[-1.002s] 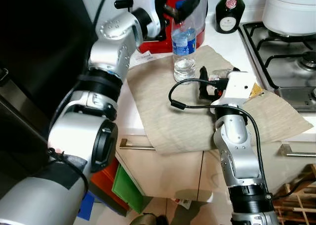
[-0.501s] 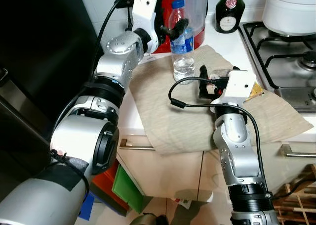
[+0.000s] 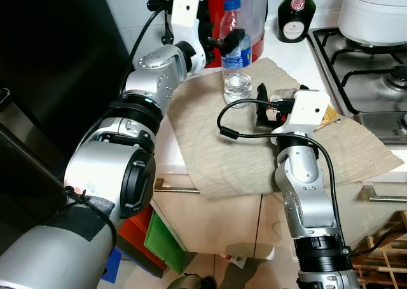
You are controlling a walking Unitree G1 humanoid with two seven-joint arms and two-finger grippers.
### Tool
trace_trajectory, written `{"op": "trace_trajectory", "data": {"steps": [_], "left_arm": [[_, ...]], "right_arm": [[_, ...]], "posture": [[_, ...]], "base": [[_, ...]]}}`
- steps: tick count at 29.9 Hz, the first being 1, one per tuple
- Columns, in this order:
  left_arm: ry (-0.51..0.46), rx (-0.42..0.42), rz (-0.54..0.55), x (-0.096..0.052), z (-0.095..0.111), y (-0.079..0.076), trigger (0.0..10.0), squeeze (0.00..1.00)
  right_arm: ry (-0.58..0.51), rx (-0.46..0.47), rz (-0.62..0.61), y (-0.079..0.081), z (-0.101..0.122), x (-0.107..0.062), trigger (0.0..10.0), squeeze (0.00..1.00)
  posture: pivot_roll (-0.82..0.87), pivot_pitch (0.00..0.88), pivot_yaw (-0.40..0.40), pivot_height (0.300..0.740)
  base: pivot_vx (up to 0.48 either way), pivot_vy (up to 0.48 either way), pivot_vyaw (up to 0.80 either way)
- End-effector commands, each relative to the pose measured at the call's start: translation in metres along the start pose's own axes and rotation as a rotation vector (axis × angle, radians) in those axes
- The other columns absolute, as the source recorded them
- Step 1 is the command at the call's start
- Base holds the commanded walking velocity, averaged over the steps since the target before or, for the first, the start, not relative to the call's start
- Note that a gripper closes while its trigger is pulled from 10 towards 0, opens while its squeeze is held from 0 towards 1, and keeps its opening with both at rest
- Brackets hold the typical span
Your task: Restocking fridge
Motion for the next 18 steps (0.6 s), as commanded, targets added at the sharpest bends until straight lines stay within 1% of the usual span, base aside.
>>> {"op": "trace_trajectory", "data": {"steps": [1, 4, 7, 8, 9, 10, 11, 12, 18], "left_arm": [[0.038, 0.008, -0.102, 0.000, -0.001, -0.010, 10.0, 0.00], [0.060, 0.018, -0.134, 0.000, -0.006, -0.014, 10.0, 0.00], [0.092, 0.032, -0.150, -0.002, -0.013, -0.014, 10.0, 0.00], [0.097, 0.035, -0.154, -0.002, -0.014, -0.014, 9.6, 0.00], [0.097, 0.035, -0.154, -0.002, -0.014, -0.014, 9.6, 0.00], [0.100, 0.039, -0.151, -0.004, -0.015, -0.012, 3.9, 0.00], [0.101, 0.042, -0.153, -0.005, -0.016, -0.011, 2.4, 0.00], [0.100, 0.042, -0.154, -0.005, -0.016, -0.011, 0.0, 0.00], [0.104, 0.054, -0.150, -0.008, -0.017, -0.008, 0.0, 0.00]], "right_arm": [[-0.002, 0.016, 0.021, 0.007, 0.001, 0.002, 10.0, 0.00], [-0.002, 0.016, 0.023, 0.008, 0.001, 0.002, 10.0, 0.00], [-0.002, 0.017, 0.027, 0.009, 0.001, 0.002, 10.0, 0.00], [-0.002, 0.017, 0.028, 0.009, 0.001, 0.002, 10.0, 0.00], [-0.002, 0.017, 0.028, 0.009, 0.001, 0.002, 10.0, 0.00], [-0.001, 0.017, 0.031, 0.010, 0.000, 0.002, 10.0, 0.00], [-0.001, 0.017, 0.032, 0.010, 0.000, 0.002, 10.0, 0.00], [-0.001, 0.017, 0.033, 0.010, 0.000, 0.002, 10.0, 0.00], [0.002, 0.016, 0.036, 0.010, -0.001, 0.002, 10.0, 0.00]], "posture": [[-0.01, 0.000, 0.182, 0.740], [-0.01, 0.000, 0.181, 0.740], [-0.01, 0.000, 0.179, 0.740], [-0.01, 0.000, 0.179, 0.740], [-0.01, 0.000, 0.179, 0.740], [-0.01, 0.000, 0.175, 0.740], [-0.01, 0.000, 0.175, 0.740], [-0.01, 0.000, 0.172, 0.740], [-0.01, 0.000, 0.172, 0.740]], "base": [[0.000, 0.000, 0.00], [0.000, 0.000, 0.00], [0.000, 0.000, 0.00], [0.000, 0.000, 0.00], [0.000, 0.000, 0.00], [0.000, 0.000, 0.00], [0.000, 0.000, 0.00], [0.000, 0.000, 0.00], [0.000, 0.000, 0.00]]}}
Point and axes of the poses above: a point about 5 cm out from each wrist's last joint towards the gripper, its own x axis pointing out of the wrist towards the gripper, its own z axis along the axis of the wrist's last joint, y = z × x, the point moved 4 cm from there along x, pointing out of the wrist towards the gripper, and after that the axes turned 3 degrees about -x, right-handed, at the moved point
